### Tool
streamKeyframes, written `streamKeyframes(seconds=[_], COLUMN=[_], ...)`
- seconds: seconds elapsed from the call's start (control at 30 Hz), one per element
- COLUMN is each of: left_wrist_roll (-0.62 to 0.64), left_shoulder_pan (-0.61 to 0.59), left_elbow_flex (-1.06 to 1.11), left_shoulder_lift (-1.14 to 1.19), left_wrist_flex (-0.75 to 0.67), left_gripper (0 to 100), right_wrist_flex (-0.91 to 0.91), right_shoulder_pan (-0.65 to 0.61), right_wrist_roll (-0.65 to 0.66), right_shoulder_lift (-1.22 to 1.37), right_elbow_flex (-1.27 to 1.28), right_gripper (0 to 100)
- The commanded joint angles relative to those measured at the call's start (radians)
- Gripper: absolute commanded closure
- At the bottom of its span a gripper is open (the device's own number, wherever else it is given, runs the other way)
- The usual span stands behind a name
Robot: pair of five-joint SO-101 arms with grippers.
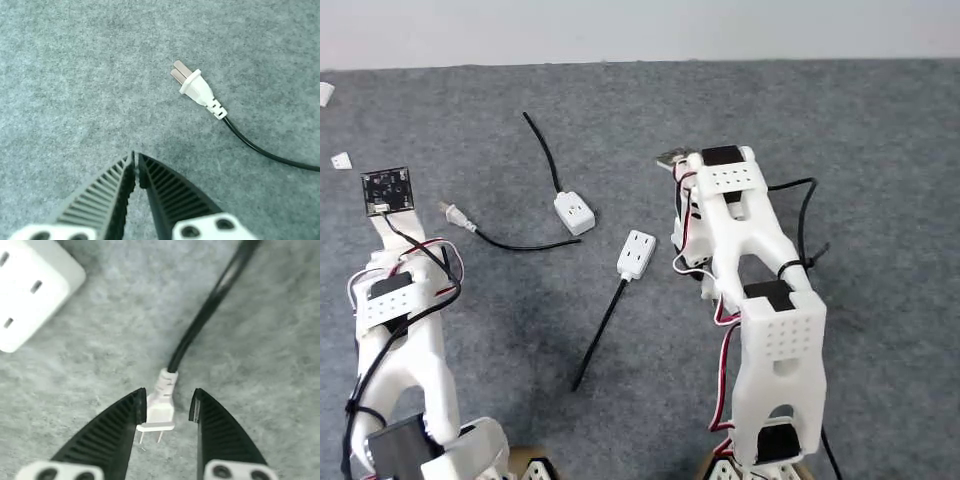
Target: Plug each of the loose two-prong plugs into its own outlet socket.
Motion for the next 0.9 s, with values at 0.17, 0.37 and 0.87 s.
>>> streamKeyframes(seconds=[0.17, 0.37, 0.87], left_wrist_roll=[-0.011, -0.011, -0.011], left_shoulder_pan=[0.008, 0.008, 0.008], left_elbow_flex=[-0.053, -0.053, -0.053], left_shoulder_lift=[0.0, 0.0, 0.0], left_wrist_flex=[0.002, 0.002, 0.002], left_gripper=[99, 99, 99], right_wrist_flex=[-0.035, -0.088, -0.094], right_shoulder_pan=[0.001, 0.013, 0.025], right_wrist_roll=[-0.034, -0.032, -0.028], right_shoulder_lift=[-0.047, -0.045, -0.036], right_elbow_flex=[0.051, 0.087, 0.04], right_gripper=[84.4, 92.4, 92.4])
